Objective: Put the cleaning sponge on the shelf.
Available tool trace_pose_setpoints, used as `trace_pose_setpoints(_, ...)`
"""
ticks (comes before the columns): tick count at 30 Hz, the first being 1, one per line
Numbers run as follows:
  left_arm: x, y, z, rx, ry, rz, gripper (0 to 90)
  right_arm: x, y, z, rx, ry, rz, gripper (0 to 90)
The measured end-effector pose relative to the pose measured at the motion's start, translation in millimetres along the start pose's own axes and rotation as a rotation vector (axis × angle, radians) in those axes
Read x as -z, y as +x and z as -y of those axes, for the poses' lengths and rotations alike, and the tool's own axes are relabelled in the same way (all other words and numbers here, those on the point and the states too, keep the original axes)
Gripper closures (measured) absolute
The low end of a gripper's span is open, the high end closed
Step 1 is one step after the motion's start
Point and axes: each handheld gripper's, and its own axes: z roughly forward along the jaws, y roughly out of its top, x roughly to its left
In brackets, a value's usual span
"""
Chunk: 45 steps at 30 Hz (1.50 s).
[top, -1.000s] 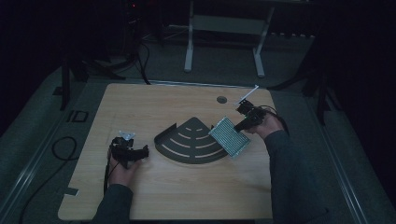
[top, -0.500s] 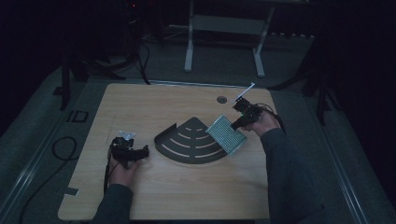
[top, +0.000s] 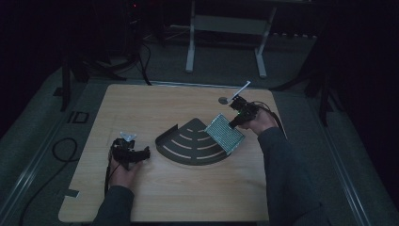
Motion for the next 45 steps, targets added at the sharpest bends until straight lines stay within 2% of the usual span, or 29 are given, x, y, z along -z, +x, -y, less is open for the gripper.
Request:
trace_pose_setpoints(25,-0.1,-0.3,-0.1,-0.001,0.0,0.002,7.8,-15.7,6.3,-16.0,-0.004,0.001,0.003,89.4)
trace_pose_setpoints(31,-0.1,-0.3,-0.1,-0.002,0.0,0.002,7.8,-23.6,10.0,-17.6,0.003,0.016,0.021,89.4)
trace_pose_setpoints(45,-0.1,-0.3,0.0,-0.001,-0.001,0.002,7.8,-38.8,17.2,-20.9,-0.003,0.029,0.014,89.4)
